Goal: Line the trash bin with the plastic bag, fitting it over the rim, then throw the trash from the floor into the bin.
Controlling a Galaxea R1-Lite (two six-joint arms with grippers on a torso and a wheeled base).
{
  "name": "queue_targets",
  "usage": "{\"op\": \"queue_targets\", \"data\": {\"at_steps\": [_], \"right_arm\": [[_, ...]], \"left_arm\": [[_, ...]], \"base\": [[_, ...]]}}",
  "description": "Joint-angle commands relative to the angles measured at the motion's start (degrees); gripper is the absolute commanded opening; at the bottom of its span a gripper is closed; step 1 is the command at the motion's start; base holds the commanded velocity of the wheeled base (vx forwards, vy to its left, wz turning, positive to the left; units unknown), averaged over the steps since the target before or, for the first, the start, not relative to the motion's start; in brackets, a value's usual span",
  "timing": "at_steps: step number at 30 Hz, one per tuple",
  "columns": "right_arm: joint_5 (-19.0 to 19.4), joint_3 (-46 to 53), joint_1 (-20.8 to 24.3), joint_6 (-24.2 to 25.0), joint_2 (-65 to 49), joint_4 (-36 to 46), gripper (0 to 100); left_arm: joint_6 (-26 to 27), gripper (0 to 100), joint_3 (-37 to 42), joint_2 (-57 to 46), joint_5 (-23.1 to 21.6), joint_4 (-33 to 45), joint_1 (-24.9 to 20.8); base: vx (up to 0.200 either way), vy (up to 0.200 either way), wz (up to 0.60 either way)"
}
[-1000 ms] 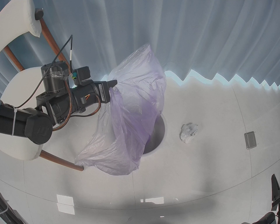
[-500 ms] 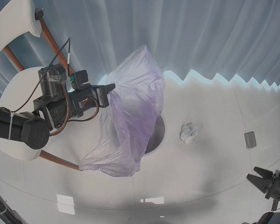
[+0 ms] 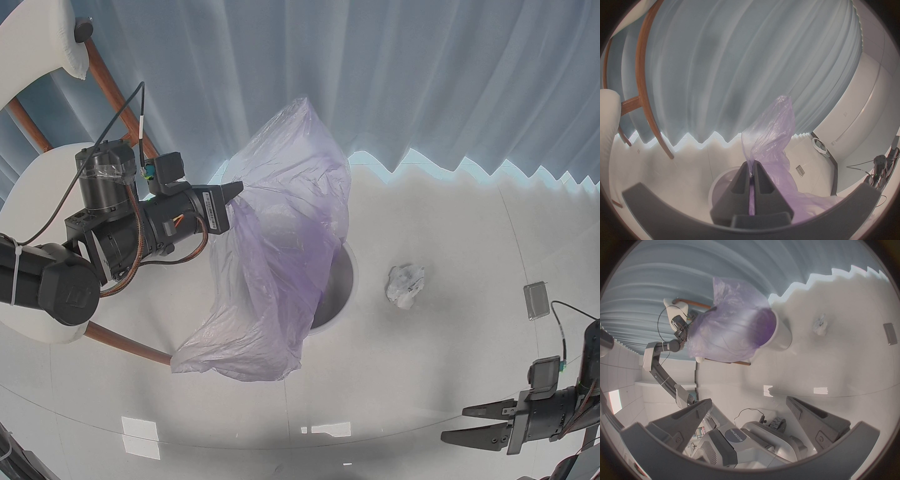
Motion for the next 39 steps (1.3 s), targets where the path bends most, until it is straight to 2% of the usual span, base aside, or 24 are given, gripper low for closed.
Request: {"op": "queue_targets", "data": {"at_steps": [1, 7, 10, 18, 22, 23, 29, 35, 36, 39], "right_arm": [[0.83, -0.09, 4.99, -0.15, 12.47, -6.15, 100], [0.74, -0.18, 8.33, -2.35, 22.23, -15.2, 100], [0.65, -0.53, 11.5, -4.02, 27.33, -18.71, 100], [0.47, -1.85, 16.07, -3.93, 36.64, -26.98, 100], [0.39, -2.02, 18.44, -3.67, 42.36, -34.01, 100], [0.3, -2.11, 18.88, -3.58, 43.5, -35.68, 0], [-0.23, -3.43, 22.22, -2.61, 49.83, -44.82, 0], [-4.98, -9.06, 22.22, -1.29, 55.72, -50.36, 0], [-7.09, -12.04, 22.04, 0.99, 57.03, -52.73, 0], [-8.49, -17.49, 22.13, 6.0, 57.39, -53.43, 0]], "left_arm": [[-0.04, 0, 0.19, -0.58, 0.05, -0.02, -0.63], [-0.04, 0, 0.27, -0.4, 0.14, -0.02, -0.89], [-0.04, 0, 0.19, -0.31, 0.14, -0.11, -1.15], [-0.04, 0, 0.63, -0.23, 0.14, -0.11, -1.15], [-0.04, 0, 0.63, -0.14, 0.14, -0.11, -1.15], [-0.04, 0, 0.71, -0.14, 0.14, -0.11, -1.15], [-0.04, 0, 0.89, -0.14, 0.14, -0.2, -1.07], [-0.04, 0, 0.98, -0.14, 0.23, -0.2, -1.07], [-0.04, 0, 0.98, -0.23, 0.14, -0.2, -1.07], [-0.04, 0, 0.98, -0.23, 0.14, -0.2, -1.07]], "base": [[0.0, 0.0, 0.0], [0.0, 0.0, 0.0], [0.0, 0.0, 0.0], [0.0, 0.0, 0.0], [0.0, 0.0, 0.0], [0.0, 0.0, 0.0], [0.0, 0.0, 0.0], [0.0, 0.0, 0.0], [0.0, 0.0, 0.0], [0.0, 0.0, 0.0]]}}
